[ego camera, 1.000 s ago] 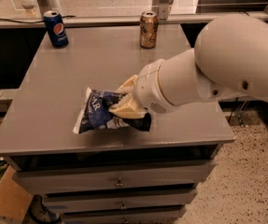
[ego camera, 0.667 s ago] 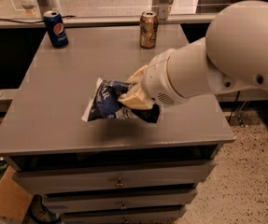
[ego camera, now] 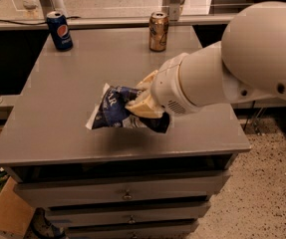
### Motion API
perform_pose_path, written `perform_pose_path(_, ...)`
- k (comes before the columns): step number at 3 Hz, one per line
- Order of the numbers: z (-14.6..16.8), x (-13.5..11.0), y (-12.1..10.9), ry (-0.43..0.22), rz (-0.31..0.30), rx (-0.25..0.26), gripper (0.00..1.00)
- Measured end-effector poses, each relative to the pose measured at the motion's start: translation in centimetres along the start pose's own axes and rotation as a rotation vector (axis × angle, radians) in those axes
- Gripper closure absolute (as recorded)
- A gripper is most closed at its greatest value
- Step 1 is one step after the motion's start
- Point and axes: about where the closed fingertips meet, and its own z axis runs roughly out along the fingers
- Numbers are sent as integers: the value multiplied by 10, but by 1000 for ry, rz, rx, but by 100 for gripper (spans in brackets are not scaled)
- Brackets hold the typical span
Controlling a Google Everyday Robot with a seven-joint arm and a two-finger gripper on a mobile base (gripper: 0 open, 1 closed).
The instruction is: Move blue chip bag near orange can
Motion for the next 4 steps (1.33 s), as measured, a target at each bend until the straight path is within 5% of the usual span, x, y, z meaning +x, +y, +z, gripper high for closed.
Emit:
perform_pose_path(1,-9,13,-13,29,-6,65,100)
perform_pose_path(3,4,56,-101,18,-30,216,100)
perform_pose_path(4,22,77,-138,3,-24,241,100)
